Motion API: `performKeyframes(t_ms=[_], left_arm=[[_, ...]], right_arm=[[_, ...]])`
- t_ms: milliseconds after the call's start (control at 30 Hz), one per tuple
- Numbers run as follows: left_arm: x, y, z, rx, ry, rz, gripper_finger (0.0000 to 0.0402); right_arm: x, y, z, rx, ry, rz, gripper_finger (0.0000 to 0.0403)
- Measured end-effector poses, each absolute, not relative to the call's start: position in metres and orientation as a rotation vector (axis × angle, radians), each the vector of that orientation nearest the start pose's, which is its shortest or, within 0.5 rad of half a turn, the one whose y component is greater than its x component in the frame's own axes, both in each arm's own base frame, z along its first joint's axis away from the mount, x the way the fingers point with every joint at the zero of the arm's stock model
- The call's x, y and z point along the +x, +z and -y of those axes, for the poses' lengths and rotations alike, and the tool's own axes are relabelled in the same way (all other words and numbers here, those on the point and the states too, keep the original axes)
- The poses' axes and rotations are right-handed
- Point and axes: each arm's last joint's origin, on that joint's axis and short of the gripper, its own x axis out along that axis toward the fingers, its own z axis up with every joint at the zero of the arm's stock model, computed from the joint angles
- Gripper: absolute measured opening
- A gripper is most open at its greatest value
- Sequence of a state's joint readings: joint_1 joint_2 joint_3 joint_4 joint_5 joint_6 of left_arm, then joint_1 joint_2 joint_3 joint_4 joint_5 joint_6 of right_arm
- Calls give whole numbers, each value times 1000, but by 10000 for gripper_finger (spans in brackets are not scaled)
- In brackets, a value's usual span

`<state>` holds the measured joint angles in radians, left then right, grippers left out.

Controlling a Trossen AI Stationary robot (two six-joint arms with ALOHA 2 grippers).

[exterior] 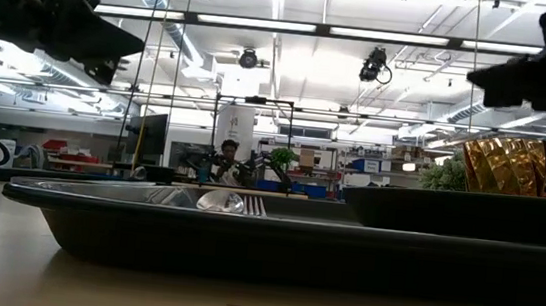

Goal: Pick and place plate/cup/fork/spoon on tray
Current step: Return to Home Position

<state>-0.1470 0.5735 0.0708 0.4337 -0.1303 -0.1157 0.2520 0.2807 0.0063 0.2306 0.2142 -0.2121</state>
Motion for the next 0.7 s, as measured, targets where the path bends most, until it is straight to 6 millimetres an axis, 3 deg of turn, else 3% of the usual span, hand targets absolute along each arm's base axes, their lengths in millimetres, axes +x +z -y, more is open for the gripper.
performKeyframes(t_ms=[433, 700], left_arm=[[130, 174, 16, -107, 3, -88, 8], [129, 174, 23, -103, -51, -98, 8]], right_arm=[[95, 183, -17, -169, 10, 184, 45], [95, 178, -17, -182, 16, 131, 45]])
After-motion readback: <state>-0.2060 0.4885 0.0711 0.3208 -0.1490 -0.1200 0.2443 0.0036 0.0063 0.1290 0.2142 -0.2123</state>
